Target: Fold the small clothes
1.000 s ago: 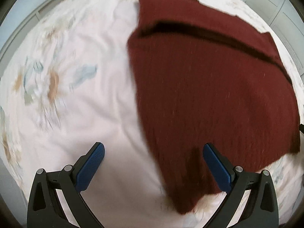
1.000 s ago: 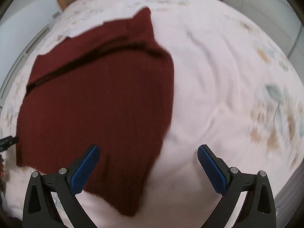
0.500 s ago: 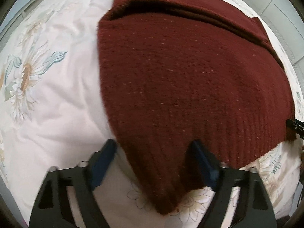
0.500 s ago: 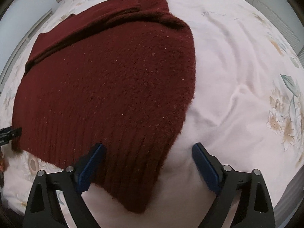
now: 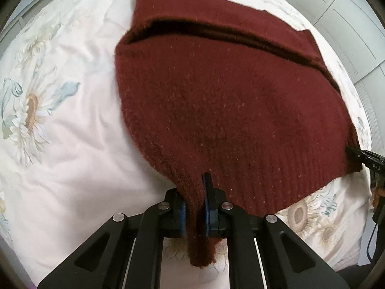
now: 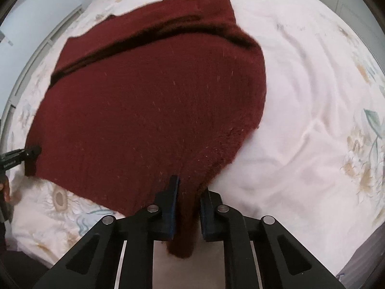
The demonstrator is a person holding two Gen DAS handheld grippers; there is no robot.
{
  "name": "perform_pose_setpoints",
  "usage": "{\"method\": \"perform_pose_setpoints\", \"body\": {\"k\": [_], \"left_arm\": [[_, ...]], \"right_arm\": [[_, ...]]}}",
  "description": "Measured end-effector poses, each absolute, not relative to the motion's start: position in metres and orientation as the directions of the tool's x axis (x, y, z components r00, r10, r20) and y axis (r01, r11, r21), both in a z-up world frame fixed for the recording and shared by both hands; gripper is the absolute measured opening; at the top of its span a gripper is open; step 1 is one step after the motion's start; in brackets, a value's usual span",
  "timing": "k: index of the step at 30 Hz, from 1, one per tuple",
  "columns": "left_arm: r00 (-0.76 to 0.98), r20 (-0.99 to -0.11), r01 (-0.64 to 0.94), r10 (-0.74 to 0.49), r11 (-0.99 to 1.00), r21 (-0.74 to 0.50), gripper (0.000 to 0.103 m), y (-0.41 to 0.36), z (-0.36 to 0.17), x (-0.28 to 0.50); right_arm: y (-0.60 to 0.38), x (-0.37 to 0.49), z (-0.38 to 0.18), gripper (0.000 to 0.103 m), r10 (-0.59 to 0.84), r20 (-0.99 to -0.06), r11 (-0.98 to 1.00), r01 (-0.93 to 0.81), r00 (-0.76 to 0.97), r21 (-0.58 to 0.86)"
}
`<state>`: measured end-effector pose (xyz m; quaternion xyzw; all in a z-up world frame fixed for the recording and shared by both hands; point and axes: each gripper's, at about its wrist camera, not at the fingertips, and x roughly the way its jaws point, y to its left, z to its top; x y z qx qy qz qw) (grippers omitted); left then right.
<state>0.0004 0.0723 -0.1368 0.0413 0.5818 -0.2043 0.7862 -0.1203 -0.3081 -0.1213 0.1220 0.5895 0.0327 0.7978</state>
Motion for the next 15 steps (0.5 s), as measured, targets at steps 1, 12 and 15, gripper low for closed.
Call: {"method": "perform_pose_setpoints", "body": {"k": [1,12,15], "left_arm": [[0.246,-0.928,0.371,-0.279,0.912,-0.176,0.009,0.073,-0.132,0.001],[0.365,-0.862,0.363,-0.351,0.906,-0.216,0.009,0.082,-0.066,0.023],[0.399,-0.838,0.348,-0.372,0.907,-0.237,0.009,0.096,-0.041,0.038]], "right_arm": [[-0.31,-0.12,-0.117,0.014,0.199,-0.929,0.967,0.091,0.311,0.237],[-0.33,-0.094,-0.051,0.012,0.204,-0.847,0.956,0.085,0.491,0.28],[-0.334,-0.079,-0.033,0.012,0.213,-0.813,0.948,0.088,0.542,0.306]]}}
